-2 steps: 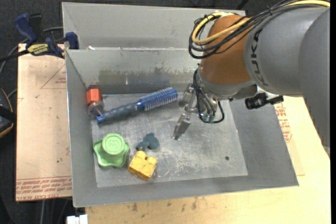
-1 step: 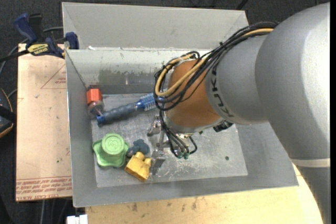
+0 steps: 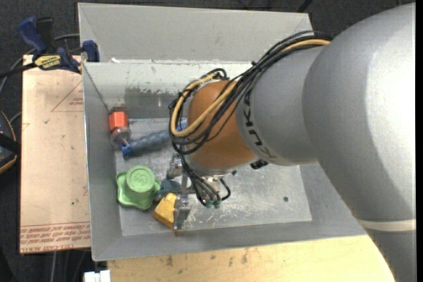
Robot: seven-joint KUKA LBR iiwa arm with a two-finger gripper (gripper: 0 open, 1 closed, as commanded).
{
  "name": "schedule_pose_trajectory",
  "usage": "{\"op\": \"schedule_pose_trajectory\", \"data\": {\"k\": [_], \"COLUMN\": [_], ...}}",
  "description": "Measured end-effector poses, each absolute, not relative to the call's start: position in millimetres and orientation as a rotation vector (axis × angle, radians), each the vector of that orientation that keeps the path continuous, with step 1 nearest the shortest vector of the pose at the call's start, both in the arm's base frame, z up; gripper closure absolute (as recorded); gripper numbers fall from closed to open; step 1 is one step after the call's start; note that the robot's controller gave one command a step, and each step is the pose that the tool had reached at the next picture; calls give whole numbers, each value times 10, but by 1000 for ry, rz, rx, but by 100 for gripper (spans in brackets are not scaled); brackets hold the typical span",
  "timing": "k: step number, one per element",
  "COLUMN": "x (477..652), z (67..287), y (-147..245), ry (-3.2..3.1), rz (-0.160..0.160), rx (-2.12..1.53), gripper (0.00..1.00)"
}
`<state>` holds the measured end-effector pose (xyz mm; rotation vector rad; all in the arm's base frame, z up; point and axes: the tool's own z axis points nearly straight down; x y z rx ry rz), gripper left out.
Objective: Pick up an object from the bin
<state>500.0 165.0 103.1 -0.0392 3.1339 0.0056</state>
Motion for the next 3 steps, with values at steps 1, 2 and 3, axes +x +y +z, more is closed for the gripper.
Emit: {"op": "schedule_pose_trajectory", "data": {"k": [1,2,3], "x": [4999,5046,4895], "z": [1022,858,875], "y": [1634,1697,2265], "ry": [3136,3138,3124], "rz": [5,3,7], "rx": [-34,-59,227], "gripper": [100,100,100]}}
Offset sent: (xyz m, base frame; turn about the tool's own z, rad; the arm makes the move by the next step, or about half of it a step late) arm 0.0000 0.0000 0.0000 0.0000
